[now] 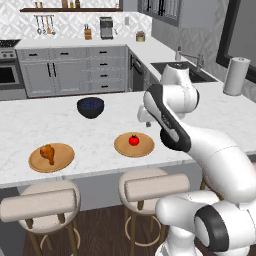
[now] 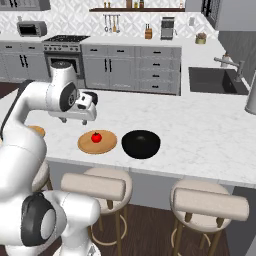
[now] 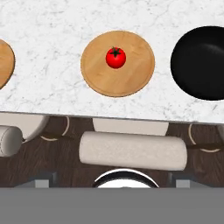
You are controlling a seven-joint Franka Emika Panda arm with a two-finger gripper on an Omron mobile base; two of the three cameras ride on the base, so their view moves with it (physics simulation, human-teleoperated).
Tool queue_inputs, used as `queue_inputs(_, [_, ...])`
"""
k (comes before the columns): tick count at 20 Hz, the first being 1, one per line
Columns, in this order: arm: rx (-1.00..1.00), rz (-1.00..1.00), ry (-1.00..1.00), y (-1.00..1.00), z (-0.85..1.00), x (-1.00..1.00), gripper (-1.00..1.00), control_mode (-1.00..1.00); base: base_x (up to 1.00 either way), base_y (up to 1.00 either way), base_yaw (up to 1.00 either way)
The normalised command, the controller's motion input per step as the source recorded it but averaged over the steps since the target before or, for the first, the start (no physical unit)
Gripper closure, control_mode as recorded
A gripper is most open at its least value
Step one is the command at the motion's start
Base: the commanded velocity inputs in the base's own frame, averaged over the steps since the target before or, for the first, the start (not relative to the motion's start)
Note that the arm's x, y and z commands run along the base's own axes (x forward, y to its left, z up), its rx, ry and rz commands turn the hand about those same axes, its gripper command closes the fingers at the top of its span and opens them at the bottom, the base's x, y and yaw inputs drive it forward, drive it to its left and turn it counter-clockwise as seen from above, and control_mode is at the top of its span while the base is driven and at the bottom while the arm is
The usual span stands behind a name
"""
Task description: Pick the chicken drumstick and tomato from their plates and place them in the bowl. Then put the bowl in the fridge.
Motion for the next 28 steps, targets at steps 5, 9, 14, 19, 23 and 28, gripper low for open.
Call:
queue_inputs(5, [0.0,0.0,0.05,1.0,-0.24,0.48,-1.0,-1.0,0.0,0.0,0.0])
queue_inputs(9, [0.0,0.0,0.13,1.0,-0.05,0.21,-1.0,-1.0,0.0,0.0,0.0])
queue_inputs(14, [0.0,0.0,0.15,1.0,0.0,0.02,-1.0,-1.0,0.0,0.0,0.0])
queue_inputs(19, [-0.01,0.0,0.13,1.0,-0.05,0.0,-1.0,-1.0,0.0,0.0,0.0])
queue_inputs(23, [-0.05,0.01,0.05,1.0,-0.36,0.0,-1.0,-1.0,0.0,0.0,0.0])
queue_inputs(28, [-0.12,0.0,-0.01,1.0,-0.51,0.15,-1.0,-1.0,0.0,0.0,0.0])
